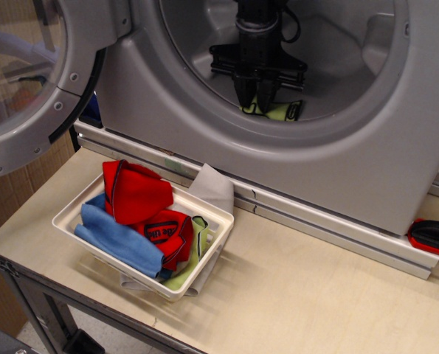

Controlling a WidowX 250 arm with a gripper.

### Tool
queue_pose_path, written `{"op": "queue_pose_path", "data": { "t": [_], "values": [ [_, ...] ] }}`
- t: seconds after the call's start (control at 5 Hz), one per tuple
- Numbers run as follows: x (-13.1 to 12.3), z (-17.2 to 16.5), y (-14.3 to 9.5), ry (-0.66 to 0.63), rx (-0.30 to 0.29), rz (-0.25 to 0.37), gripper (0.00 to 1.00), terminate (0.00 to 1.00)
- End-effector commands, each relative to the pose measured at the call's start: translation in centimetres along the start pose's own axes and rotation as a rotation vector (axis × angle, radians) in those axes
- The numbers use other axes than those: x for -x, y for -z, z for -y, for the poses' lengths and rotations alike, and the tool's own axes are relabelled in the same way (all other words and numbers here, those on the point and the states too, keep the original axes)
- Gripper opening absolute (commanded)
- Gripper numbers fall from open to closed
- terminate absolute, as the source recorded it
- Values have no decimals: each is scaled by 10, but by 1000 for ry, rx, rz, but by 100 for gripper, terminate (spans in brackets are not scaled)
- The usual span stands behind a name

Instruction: Take clothes out of laundry machine

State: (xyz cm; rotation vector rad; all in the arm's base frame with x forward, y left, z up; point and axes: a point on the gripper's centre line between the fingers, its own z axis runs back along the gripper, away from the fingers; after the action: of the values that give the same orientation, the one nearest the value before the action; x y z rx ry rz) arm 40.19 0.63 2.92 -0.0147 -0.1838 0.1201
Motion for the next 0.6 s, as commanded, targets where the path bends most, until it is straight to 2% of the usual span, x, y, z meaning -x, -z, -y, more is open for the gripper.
{"op": "queue_pose_path", "data": {
  "t": [0.0, 0.2, 0.4],
  "values": [
    [36, -23, -31, -41, -87, 88, 0, 0],
    [57, -29, -52, -109, -111, 115, 0, 0],
    [90, -41, -70, -182, -139, 150, 0, 0]
  ]
}}
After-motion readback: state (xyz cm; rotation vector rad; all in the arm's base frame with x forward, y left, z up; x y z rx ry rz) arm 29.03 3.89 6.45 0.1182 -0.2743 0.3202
